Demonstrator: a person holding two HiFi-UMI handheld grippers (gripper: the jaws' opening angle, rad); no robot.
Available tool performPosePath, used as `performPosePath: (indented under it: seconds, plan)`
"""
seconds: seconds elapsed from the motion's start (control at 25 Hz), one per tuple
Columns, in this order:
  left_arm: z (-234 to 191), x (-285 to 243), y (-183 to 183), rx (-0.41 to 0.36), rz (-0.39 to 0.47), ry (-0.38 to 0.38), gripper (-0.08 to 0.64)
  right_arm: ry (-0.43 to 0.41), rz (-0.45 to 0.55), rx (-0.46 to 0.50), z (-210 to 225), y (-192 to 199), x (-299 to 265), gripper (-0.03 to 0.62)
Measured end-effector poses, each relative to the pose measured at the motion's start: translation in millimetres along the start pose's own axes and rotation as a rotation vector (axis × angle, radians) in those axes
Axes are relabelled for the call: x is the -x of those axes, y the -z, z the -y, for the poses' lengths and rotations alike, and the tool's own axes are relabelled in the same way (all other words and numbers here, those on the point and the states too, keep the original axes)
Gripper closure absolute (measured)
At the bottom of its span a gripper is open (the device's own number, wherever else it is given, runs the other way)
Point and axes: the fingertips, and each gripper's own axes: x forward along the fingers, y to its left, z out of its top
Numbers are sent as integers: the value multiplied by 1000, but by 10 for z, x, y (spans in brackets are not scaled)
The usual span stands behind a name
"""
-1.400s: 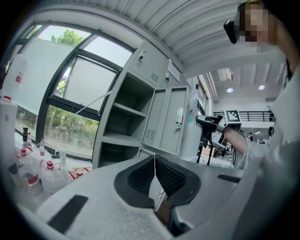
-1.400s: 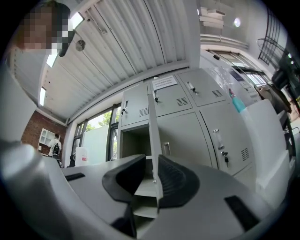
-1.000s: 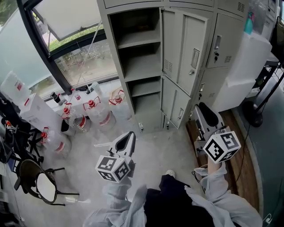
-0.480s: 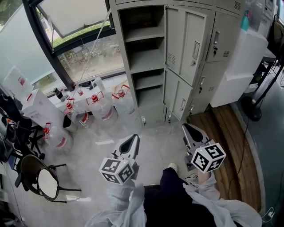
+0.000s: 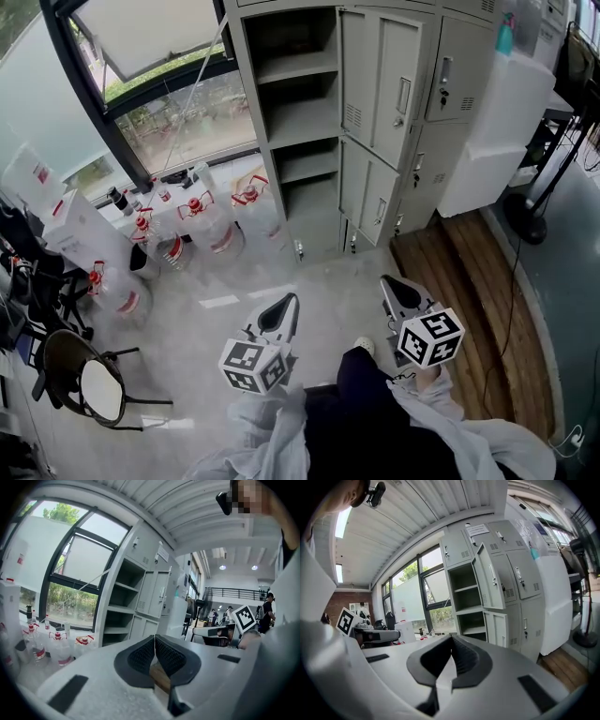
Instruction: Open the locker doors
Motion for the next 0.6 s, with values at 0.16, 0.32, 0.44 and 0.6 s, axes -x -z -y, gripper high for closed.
performPosePath:
  seconds: [0.16, 0.32, 0.44, 0.6]
  plan:
    - [30, -3, 53, 7, -6, 9, 551, -19, -12, 18, -33, 21, 26, 591]
    - [28, -34, 84, 17, -11, 9, 551, -30, -16, 24, -52, 24, 10, 592]
    - [53, -73, 91, 26, -12, 14, 551, -35, -17, 32, -50, 7, 7, 592]
    - [71, -95, 95, 25, -14, 20, 551, -29, -14, 28, -25, 12, 0, 592]
